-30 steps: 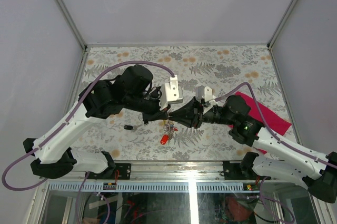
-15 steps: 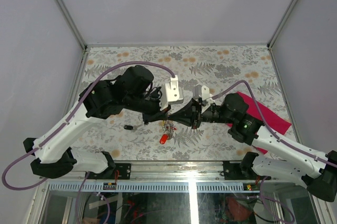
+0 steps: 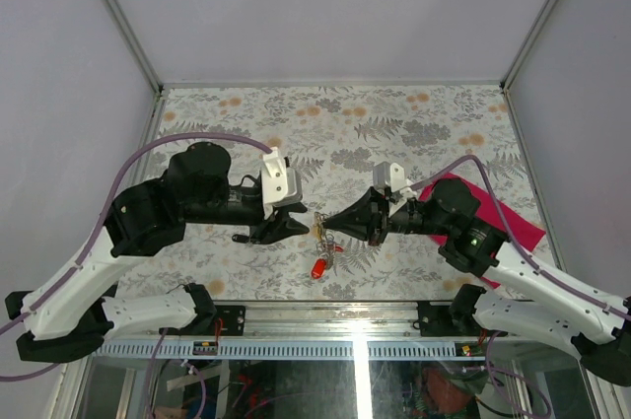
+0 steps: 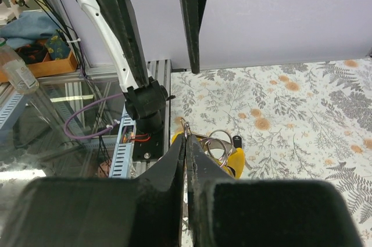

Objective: Put the keys on the keyring

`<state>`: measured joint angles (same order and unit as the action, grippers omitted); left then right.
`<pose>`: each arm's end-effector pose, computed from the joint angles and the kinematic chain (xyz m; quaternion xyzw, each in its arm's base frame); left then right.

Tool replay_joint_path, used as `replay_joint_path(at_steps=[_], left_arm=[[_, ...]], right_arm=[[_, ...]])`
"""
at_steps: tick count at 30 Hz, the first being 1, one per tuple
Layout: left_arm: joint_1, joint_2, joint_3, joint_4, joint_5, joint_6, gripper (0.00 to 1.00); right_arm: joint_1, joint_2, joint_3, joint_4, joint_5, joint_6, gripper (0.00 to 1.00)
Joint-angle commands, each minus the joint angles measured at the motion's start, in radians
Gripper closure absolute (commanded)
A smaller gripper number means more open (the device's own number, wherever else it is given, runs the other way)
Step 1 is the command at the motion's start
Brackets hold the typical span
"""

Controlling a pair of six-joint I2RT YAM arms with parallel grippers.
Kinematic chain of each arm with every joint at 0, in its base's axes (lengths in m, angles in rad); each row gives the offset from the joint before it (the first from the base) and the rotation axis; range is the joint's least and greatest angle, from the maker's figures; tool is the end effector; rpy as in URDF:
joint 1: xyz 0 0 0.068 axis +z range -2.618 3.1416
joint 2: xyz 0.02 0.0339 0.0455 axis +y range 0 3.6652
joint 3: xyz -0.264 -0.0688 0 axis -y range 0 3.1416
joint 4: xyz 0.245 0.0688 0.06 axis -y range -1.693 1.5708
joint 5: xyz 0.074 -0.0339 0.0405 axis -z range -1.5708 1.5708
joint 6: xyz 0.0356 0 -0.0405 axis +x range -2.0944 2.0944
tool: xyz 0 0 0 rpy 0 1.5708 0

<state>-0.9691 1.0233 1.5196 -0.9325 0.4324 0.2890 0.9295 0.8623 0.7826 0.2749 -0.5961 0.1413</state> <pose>0.0816 -0.1451 0.4634 0.5779 0.5982 -0.3456 0.4344 0.1029 0.1712 0.3743 -0.4425 0.4732 0.5371 0.5401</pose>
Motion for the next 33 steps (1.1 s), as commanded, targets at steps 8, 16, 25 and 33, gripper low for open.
replay_joint_path(at_steps=[8,16,25,33], left_arm=[[-0.005,-0.011,-0.078,0.186,0.047,-0.054,0.65],[-0.004,0.011,-0.085,0.185,0.064,-0.05,0.7],[-0.005,0.024,-0.084,0.164,0.052,-0.039,0.71],[-0.006,0.021,-0.081,0.158,0.052,-0.036,0.75]], right_arm=[[0.006,-0.05,0.064,0.11,-0.038,0.047,1.0],[0.006,-0.055,0.065,0.122,-0.036,0.055,1.0],[0.005,-0.074,0.058,0.138,-0.011,0.053,1.0],[0.005,-0.088,0.055,0.144,0.003,0.05,1.0]])
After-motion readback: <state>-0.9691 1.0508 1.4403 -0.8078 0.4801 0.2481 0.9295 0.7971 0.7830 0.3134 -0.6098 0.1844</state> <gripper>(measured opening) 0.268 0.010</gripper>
